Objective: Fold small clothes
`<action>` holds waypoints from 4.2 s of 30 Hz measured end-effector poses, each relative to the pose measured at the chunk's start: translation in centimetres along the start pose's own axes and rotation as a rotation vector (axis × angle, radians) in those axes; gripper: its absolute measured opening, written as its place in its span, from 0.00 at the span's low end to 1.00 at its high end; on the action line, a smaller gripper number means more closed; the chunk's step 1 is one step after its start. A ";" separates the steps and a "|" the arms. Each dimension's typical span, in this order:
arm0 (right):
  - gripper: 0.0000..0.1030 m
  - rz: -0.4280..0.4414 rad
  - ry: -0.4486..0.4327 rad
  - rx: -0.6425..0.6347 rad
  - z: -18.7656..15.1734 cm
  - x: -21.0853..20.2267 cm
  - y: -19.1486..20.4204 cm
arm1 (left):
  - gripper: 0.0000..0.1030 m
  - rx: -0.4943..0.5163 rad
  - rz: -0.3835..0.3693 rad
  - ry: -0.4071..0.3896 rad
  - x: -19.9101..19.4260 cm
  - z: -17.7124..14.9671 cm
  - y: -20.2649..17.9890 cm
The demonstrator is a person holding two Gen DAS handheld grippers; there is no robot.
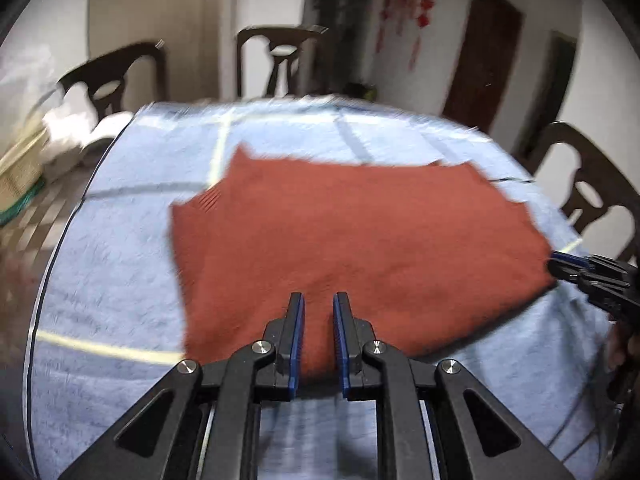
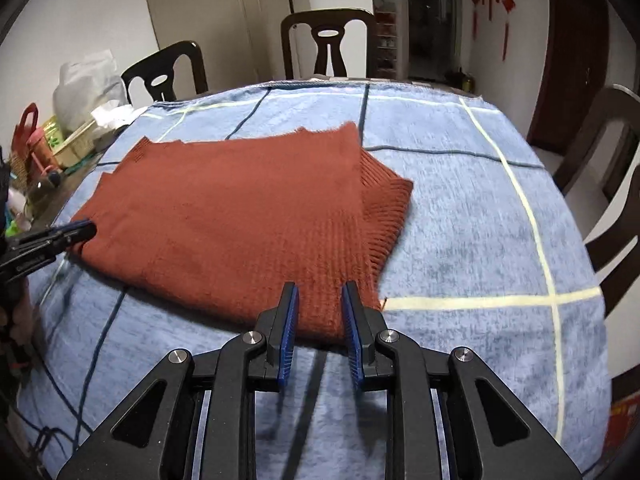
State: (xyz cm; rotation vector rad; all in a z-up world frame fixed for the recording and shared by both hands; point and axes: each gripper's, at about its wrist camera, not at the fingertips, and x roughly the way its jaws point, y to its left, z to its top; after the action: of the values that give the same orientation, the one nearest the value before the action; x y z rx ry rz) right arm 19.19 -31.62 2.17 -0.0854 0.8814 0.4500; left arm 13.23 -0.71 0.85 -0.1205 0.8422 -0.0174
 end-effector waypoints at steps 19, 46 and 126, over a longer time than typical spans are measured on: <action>0.22 -0.028 -0.012 0.006 1.4 -0.6 -0.3 | 0.16 -0.077 0.020 -0.010 -1.1 -0.9 2.8; 0.22 -0.038 -0.001 -0.004 3.5 2.7 -0.5 | 0.16 -0.013 0.113 -0.044 2.0 2.5 2.6; 0.43 0.537 0.021 0.365 2.7 3.6 -8.8 | 0.44 -0.249 -0.071 0.000 3.0 3.3 8.1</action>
State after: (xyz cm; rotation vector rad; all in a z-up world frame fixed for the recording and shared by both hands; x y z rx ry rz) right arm 26.77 -37.59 0.16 0.4930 0.9930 0.7792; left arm 17.47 7.46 -0.12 -0.3848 0.8373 0.0206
